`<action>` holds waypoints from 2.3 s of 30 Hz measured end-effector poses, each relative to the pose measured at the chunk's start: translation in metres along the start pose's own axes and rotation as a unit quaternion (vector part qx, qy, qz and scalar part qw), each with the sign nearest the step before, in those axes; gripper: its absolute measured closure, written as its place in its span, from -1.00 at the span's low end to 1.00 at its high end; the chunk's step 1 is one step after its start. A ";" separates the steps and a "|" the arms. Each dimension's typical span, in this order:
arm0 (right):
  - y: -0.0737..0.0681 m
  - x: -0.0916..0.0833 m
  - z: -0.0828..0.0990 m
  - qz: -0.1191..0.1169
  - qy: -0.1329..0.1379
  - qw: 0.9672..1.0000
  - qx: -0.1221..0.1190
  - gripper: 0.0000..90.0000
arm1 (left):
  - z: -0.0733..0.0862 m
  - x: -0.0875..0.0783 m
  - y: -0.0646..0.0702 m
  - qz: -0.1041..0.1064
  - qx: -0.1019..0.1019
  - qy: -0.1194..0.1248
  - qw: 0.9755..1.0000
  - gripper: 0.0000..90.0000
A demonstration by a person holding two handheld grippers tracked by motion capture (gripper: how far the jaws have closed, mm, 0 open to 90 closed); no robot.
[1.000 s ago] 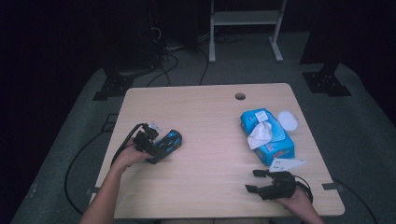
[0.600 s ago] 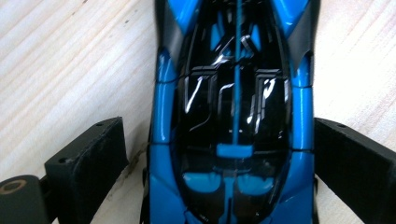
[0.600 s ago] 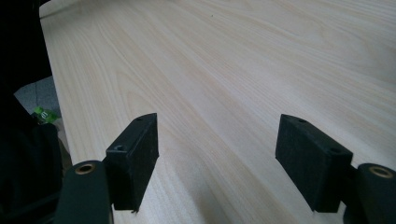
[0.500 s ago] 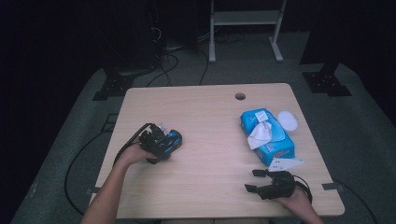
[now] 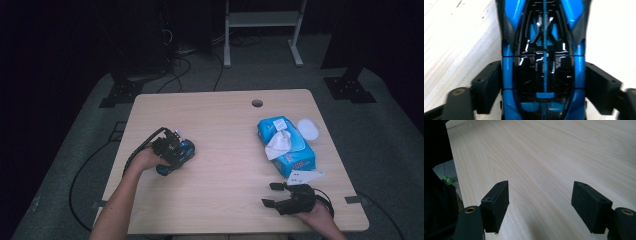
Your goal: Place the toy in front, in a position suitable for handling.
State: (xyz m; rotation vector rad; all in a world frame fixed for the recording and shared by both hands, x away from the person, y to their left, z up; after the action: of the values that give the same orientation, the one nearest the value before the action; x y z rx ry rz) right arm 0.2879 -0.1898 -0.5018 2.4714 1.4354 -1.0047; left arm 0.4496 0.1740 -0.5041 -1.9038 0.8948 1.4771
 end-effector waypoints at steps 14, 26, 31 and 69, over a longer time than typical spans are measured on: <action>-0.002 0.002 0.001 -0.002 -0.006 1.000 -0.008 -0.32 | -0.008 0.003 -0.002 0.012 0.013 -0.048 0.999 -0.55; -0.002 0.001 0.001 -0.003 -0.006 1.000 -0.008 -0.32 | -0.012 0.000 0.001 0.011 0.015 -0.044 0.999 -0.43; -0.002 0.001 0.001 -0.002 -0.006 1.000 -0.008 -0.32 | -0.013 0.000 0.002 0.005 0.018 -0.042 0.999 -0.43; 0.005 -0.005 0.002 0.014 -0.001 1.000 -0.002 -0.32 | -0.103 -0.007 0.129 0.050 0.183 0.013 0.982 -0.43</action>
State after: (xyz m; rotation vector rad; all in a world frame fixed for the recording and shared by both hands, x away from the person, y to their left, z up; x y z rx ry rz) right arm 0.2892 -0.1963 -0.5013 2.4797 1.3960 -0.9968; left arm 0.4084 0.0159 -0.4772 -1.6300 1.1993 1.2414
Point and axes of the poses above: each handheld gripper's, and its own axes: x roughly forward along the jaws, z roughly out of its underside, y roughly to its right, the point moved 6 cm from there along x, roughly forward along the jaws, and after that the axes turned 1 degree about -y, right-handed, at the moved point
